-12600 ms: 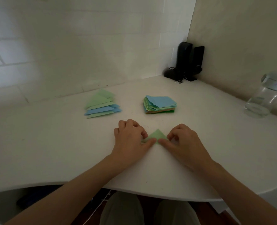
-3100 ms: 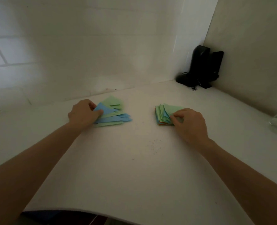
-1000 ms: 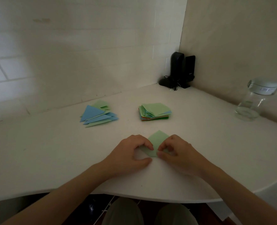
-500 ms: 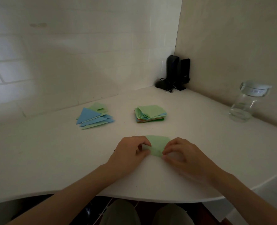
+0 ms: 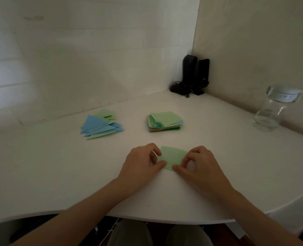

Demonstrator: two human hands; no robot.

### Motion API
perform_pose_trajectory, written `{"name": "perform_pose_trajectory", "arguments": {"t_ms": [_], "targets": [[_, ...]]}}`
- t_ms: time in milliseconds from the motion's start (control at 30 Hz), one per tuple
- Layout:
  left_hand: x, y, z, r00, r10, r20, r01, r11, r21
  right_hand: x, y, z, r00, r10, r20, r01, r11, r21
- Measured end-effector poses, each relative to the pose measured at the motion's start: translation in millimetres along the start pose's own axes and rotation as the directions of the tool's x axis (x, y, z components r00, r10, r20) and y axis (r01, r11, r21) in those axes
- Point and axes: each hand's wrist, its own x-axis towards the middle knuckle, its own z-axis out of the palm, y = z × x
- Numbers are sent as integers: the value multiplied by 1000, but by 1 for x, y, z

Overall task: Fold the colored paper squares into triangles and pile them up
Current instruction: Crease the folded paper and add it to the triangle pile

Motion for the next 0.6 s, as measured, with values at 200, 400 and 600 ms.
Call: {"name": "perform_pose_trajectory", "arguments": {"t_ms": [200, 400, 600], "targets": [[0, -3, -8, 999, 47, 26, -46, 998, -29, 9, 10, -17, 983, -35, 178, 19, 995, 94], [5, -6, -10, 982, 166, 91, -164, 986, -36, 26, 11, -24, 971, -170, 169, 147, 979, 140], [8, -5, -14, 962, 233, 140, -256, 950, 179, 31, 14, -18, 936, -327, 127, 336, 940, -55]]}}
